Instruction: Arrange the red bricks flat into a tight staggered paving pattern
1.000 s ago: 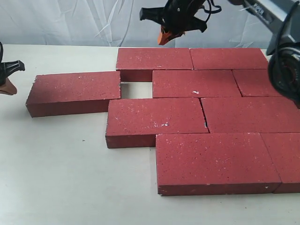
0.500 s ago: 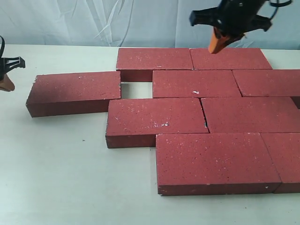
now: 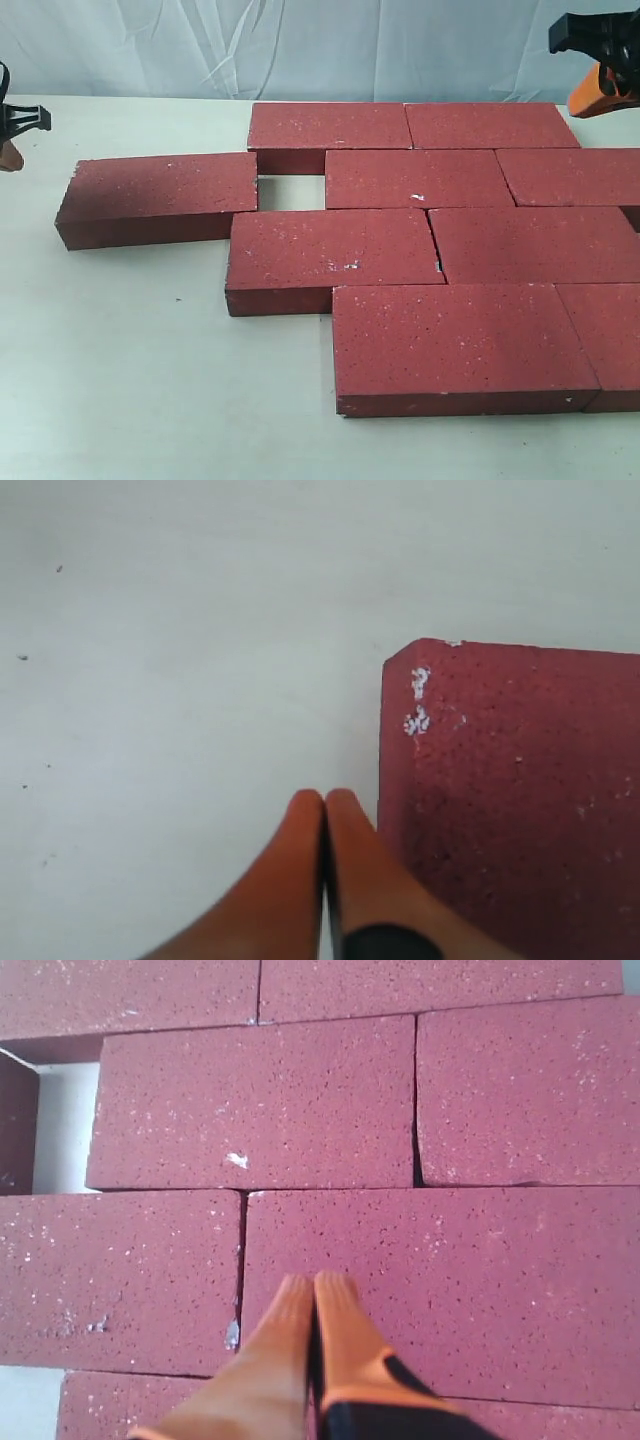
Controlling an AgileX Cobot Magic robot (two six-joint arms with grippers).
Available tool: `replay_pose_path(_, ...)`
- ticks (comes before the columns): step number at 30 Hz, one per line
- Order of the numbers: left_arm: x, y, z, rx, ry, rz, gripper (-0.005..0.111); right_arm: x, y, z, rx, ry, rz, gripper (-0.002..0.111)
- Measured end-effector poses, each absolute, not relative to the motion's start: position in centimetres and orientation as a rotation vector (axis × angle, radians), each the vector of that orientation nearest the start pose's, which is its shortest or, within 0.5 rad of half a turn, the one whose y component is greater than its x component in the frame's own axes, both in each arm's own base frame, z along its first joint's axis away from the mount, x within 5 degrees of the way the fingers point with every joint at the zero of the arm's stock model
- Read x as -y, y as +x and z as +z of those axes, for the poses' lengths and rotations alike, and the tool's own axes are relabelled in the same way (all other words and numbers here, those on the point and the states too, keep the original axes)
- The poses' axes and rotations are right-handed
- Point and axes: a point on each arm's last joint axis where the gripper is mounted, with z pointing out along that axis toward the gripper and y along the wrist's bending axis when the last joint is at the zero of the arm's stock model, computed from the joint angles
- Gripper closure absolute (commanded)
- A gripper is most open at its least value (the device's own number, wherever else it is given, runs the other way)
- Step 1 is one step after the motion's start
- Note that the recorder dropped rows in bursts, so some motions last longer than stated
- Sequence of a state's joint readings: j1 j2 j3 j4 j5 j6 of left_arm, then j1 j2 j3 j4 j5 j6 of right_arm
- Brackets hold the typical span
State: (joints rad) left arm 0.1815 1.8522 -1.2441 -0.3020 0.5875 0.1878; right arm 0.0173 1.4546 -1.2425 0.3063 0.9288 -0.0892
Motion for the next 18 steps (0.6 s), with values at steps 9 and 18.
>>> replay_pose_path(9,-5.9,39.0,17.1,-2.665,-0.264,-0.147,0.107,-2.8,30.3,31.6,-2.543,0.063,0.388,0.109)
replay_pose_path(18,-5.2,39.9,11.1,-2.744,-0.273,-0.295,0.107,-2.9,30.3,31.6,-2.537,0.065,0.394,0.109)
